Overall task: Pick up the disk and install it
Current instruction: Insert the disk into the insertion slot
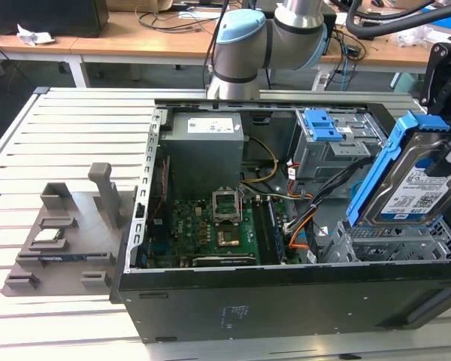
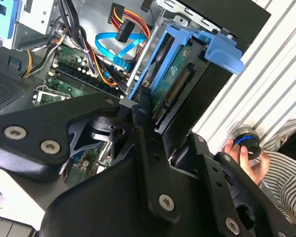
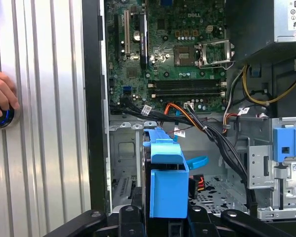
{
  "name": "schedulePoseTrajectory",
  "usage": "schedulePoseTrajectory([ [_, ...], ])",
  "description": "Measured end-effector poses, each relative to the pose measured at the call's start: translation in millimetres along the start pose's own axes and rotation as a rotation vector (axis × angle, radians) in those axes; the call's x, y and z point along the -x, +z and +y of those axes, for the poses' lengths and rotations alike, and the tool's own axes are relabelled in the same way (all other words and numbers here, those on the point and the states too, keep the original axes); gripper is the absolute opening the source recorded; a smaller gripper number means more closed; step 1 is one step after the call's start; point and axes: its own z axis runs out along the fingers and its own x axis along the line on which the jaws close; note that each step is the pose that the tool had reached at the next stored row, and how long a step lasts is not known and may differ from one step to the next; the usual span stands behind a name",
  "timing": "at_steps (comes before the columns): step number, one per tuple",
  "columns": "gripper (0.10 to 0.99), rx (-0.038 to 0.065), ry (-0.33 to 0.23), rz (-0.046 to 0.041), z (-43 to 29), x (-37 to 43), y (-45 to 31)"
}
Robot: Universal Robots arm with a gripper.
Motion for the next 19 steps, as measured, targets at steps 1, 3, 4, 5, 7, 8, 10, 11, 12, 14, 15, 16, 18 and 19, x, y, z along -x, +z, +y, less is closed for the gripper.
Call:
schedulePoseTrajectory([
  [1,0.357,0.0,0.0,0.0,0.0,0.0,0.0],
  [3,0.357,0.0,-0.004,0.0001,0.0,0.0,0.7],
  [4,0.357,0.0,-0.009,0.0012,0.0,0.0,2.3],
  [5,0.357,0.0,-0.011,0.0013,0.0,0.0,3.0],
  [7,0.357,0.0,-0.018,0.0022,-0.8,0.0,5.8],
  [8,0.357,0.0,-0.019,0.0025,-1.0,0.0,7.2],
  [10,0.357,0.0,-0.02,0.0024,-1.0,0.0,10.0],
  [11,0.357,0.0,-0.02,0.0025,-1.0,0.0,11.6],
  [12,0.357,0.0,-0.02,0.0025,-0.9,-0.1,13.0],
  [14,0.357,0.0,-0.02,0.0025,-0.9,-0.1,17.0],
  [15,0.357,0.0,-0.02,0.0025,-0.8,-0.1,20.7],
  [16,0.357,0.0,-0.02,0.0026,-0.7,-0.1,24.5],
  [18,0.357,0.0,-0.02,0.0025,-0.7,-0.2,26.5],
  [19,0.357,0.0,-0.02,0.0024,-0.7,-0.2,27.3],
])
